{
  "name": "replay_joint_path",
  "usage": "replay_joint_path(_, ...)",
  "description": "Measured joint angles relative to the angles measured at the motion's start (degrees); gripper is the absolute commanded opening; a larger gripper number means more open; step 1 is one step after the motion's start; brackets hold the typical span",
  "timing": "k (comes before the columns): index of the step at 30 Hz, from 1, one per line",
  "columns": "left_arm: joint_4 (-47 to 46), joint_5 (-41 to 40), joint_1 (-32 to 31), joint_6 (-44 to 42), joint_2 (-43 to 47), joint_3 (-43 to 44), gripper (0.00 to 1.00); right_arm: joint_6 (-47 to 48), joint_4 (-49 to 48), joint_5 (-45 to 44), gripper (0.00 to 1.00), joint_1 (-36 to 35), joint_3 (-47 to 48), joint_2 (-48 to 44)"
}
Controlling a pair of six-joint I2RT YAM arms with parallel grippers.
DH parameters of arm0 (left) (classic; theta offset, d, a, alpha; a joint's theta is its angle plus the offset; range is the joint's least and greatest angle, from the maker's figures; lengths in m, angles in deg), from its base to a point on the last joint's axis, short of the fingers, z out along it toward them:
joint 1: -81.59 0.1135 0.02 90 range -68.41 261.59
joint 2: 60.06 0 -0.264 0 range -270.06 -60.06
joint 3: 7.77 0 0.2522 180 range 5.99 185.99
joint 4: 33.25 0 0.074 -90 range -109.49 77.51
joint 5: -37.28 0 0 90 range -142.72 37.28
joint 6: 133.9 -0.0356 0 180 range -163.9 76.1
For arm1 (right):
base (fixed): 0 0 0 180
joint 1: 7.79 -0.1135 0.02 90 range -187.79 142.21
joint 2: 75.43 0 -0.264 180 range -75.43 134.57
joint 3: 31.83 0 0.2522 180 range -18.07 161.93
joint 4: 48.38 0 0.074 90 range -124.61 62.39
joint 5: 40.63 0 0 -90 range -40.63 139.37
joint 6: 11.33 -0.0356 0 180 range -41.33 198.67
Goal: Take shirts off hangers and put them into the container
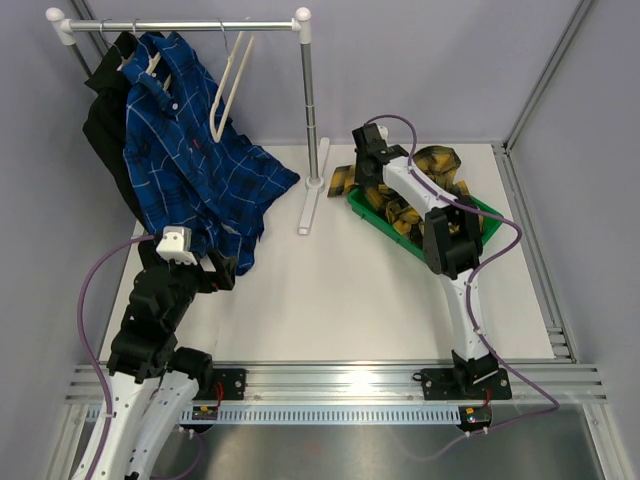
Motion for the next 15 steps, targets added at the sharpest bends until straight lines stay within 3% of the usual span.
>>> replay_joint_path(5, 0.00, 0.02, 0.00, -0.02, 0.00, 0.00, 0.99, 0.57, 0.26, -0.90, 0.00, 0.00, -2.16, -3.15)
replay_joint_path(15, 0.02, 0.00, -0.04, 0.00, 0.00, 0.00, 0.99, 1.92, -1.01, -5.11, 0.00, 0.00, -12.61, -19.43)
